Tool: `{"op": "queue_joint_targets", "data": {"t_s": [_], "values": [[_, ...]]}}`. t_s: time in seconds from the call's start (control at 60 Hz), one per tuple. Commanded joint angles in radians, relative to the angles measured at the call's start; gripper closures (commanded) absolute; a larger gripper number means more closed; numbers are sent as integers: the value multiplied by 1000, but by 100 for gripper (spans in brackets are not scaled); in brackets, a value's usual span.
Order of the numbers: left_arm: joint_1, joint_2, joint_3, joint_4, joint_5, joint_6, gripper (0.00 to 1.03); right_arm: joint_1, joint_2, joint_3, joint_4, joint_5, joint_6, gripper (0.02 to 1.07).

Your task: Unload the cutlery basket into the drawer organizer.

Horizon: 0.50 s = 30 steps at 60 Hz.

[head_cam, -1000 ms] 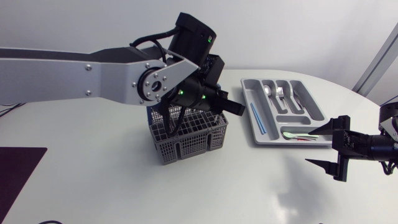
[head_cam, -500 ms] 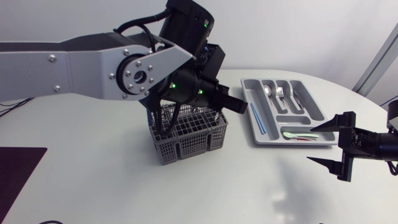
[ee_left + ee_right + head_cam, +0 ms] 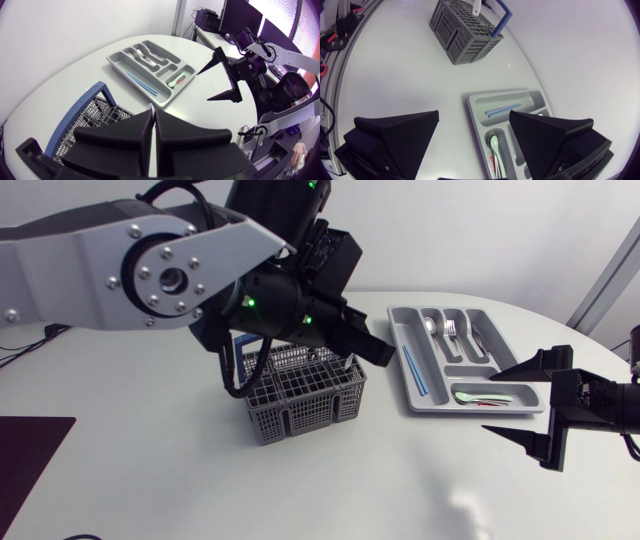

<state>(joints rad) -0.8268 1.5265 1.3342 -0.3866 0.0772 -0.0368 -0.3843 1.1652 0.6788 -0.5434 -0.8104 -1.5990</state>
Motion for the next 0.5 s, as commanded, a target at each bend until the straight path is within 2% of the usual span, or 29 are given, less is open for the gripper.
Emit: {"op": "queue_joint_targets", "data": {"t_s": [0.0,0.267,0.367,0.483], "values": [[-15,-17,-4,-9,35,44,100,19,-24,21,-12,-30,85,6],[9,-3,23,-31,184,158,100,96,-19,73,-105,-44,165,6],[14,-3,29,-43,222,216,100,137,-24,85,-112,-21,231,7],[23,1,42,-60,276,272,100,170,-42,74,-113,-21,214,7]]}}
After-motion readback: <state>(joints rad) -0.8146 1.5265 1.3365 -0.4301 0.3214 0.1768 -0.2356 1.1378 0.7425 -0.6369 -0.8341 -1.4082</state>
